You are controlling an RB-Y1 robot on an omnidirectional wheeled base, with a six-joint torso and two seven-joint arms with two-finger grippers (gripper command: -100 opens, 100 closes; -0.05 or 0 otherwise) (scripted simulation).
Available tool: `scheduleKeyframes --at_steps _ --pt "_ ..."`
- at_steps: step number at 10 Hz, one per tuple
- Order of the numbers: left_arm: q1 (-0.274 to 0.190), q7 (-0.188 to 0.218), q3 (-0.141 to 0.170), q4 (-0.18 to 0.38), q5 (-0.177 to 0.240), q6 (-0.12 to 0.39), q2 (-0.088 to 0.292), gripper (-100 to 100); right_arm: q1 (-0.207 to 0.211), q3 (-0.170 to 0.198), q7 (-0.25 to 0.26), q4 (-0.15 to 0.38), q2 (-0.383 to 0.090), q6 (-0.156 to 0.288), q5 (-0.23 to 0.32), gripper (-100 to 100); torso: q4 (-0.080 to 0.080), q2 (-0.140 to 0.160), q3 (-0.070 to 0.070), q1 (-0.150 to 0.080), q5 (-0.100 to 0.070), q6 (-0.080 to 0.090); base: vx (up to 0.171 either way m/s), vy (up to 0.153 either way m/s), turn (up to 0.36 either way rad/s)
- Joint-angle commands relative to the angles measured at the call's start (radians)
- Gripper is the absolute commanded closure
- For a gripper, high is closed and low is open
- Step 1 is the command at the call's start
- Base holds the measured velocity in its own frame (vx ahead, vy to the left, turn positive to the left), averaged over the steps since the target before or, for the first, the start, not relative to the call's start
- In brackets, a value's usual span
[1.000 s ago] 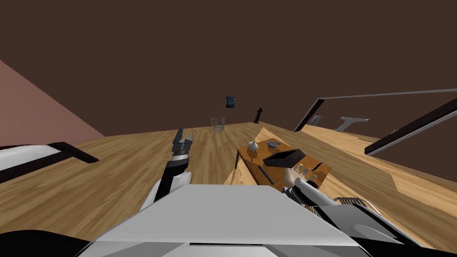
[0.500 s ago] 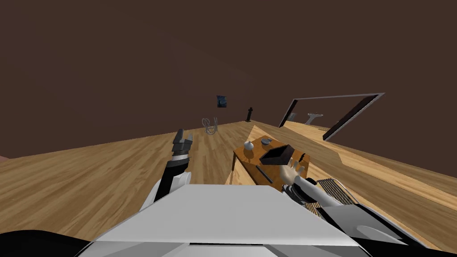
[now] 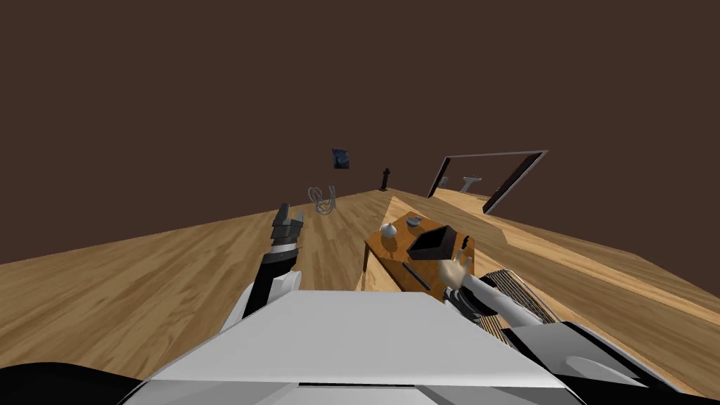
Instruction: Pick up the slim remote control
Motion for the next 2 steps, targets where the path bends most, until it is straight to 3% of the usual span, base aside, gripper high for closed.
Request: scheduleKeyframes --at_steps 1,2 --pt "0.0 0.0 0.0 0.0 0.0 0.0 0.0 0 0.0 0.0 0.0 0.0 0.0 0.0 0.0 100 0.0 0.0 0.0 0.0 0.0 0.0 0.058 0.039 -0.091" --pt "0.0 0.0 0.0 0.0 0.0 0.0 0.0 0 0.002 0.001 0.005 -0.001 -0.001 0.002 0.001 0 0.001 0.002 0.001 -0.001 0.0 -0.003 0.007 0.007 0.014"
